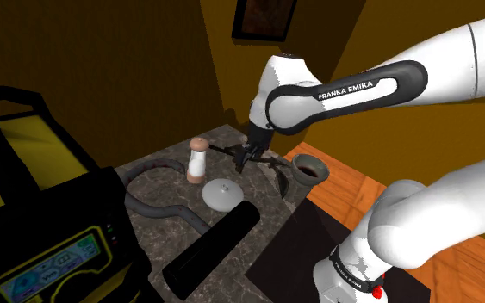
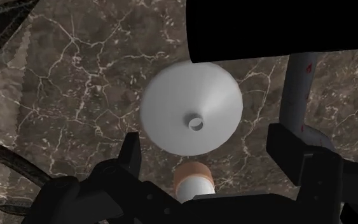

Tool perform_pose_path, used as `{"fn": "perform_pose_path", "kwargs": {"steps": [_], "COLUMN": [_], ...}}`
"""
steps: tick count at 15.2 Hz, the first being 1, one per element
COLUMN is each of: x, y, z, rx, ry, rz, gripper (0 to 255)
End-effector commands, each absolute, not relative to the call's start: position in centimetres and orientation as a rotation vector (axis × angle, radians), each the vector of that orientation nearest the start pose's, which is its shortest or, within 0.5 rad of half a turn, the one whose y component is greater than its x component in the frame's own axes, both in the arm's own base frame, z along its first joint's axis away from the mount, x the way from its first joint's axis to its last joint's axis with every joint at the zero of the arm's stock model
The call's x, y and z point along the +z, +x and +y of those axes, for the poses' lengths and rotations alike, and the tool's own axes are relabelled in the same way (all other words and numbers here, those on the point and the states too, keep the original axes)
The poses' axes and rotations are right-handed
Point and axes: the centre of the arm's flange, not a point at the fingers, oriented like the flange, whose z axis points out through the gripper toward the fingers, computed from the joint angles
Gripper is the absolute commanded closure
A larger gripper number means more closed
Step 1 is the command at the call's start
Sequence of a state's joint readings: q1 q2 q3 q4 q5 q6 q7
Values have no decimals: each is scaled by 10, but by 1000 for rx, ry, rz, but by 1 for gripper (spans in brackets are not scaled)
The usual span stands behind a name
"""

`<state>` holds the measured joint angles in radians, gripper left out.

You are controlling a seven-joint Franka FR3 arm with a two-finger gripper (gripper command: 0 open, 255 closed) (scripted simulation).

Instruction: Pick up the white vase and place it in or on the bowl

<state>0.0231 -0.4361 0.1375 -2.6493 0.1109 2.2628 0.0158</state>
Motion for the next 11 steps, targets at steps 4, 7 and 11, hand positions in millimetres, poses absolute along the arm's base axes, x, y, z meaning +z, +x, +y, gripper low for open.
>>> {"fn": "perform_pose_path", "kwargs": {"steps": [4, 7, 11], "x": [328, 304, 283], "y": [412, 422, 424], "z": [80, 86, 86], "rx": [-104, -116, -116], "ry": [-3116, -3120, -3120], "rz": [-71, -59, -59], "gripper": [0, 0, 0]}}
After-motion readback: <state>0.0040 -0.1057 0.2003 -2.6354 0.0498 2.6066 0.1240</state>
